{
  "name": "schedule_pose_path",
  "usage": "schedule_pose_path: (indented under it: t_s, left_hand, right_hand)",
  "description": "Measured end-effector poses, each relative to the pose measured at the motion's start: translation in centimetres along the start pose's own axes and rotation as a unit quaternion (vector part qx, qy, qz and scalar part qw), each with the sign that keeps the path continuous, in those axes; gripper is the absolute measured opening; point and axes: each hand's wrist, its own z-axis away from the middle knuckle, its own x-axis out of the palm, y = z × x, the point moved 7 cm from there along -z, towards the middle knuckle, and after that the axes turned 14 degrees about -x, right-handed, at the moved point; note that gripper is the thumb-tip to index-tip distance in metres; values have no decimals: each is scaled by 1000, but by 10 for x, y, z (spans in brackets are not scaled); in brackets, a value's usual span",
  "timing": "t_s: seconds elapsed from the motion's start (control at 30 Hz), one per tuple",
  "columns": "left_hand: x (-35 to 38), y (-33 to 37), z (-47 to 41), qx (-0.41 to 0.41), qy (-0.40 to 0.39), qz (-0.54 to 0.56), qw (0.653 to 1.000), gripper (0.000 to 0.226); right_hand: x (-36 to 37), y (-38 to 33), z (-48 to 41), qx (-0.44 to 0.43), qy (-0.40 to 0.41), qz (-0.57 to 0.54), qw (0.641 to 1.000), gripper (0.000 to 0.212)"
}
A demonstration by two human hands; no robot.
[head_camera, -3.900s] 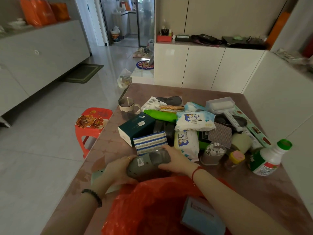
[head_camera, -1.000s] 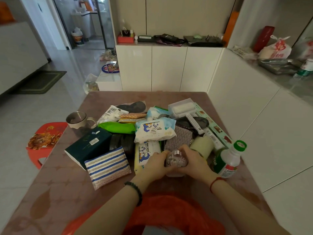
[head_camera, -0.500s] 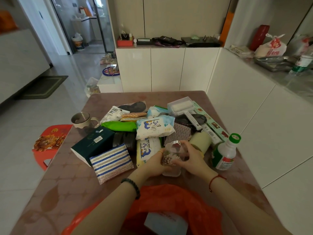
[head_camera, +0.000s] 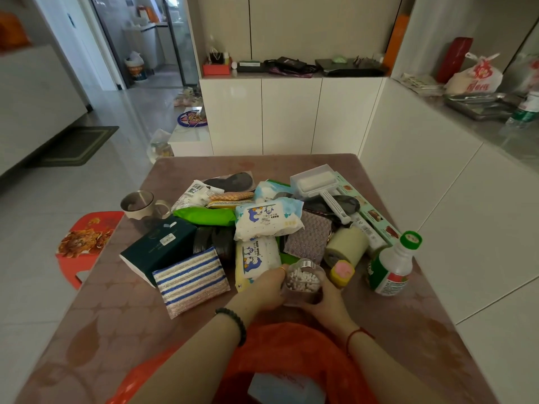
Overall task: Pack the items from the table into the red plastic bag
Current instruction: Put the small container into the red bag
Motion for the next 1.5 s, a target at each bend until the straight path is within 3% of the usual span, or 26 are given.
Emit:
schedule_pose_path:
  t_s: [0.07, 0.23, 0.37, 0.47, 0.57, 0.63, 0.77, 0.93, 1.07, 1.2, 1.37, 1.43, 1.5]
  left_hand:
    - [-1, -1, 1, -4, -8, 6, 1000, 43]
    - [-20, 8, 20, 23, -17, 117, 993, 53]
    - [-41, 26, 62, 70, -27, 264, 962, 40]
    - [-56, 31, 97, 78, 11, 347, 935, 34]
    - [-66, 27, 134, 86, 35, 413, 906, 23]
    - [-67, 18, 156, 72, 34, 454, 887, 17]
    - [-47, -8, 190, 22, -7, 527, 850, 22]
    - [-5, -41, 223, -63, -64, 543, 835, 45]
    - [15, -58, 244, -108, -81, 532, 836, 51]
    - [30, -77, 257, -125, -68, 469, 872, 42]
    - [47, -99, 256, -163, -73, 438, 881, 41]
    - [54, -106, 253, -192, -68, 423, 883, 38]
    - [54, -109, 252, -204, -63, 403, 890, 31]
  right_hand:
    - [-2, -2, 0, -11, -1, 3, 1000, 97]
    - [-19, -38, -4, -39, -49, 32, 997, 60]
    - [-41, -91, 0, -86, -52, 50, 994, 63]
    - [-44, -128, 14, -116, -52, 68, 990, 63]
    - [-35, -160, 39, -142, -43, 10, 989, 59]
    - [-23, -172, 60, -154, -63, -15, 986, 70]
    - [7, -176, 93, -171, -98, -17, 980, 118]
    - [29, -186, 127, -240, -106, 16, 965, 120]
    - [42, -188, 146, -257, -149, 15, 955, 102]
    - [59, -170, 162, -188, -179, -29, 965, 100]
    - [88, -127, 178, -23, -237, -78, 968, 111]
    - [96, -118, 179, 27, -223, -106, 969, 116]
    - [99, -109, 173, 57, -196, -101, 974, 103]
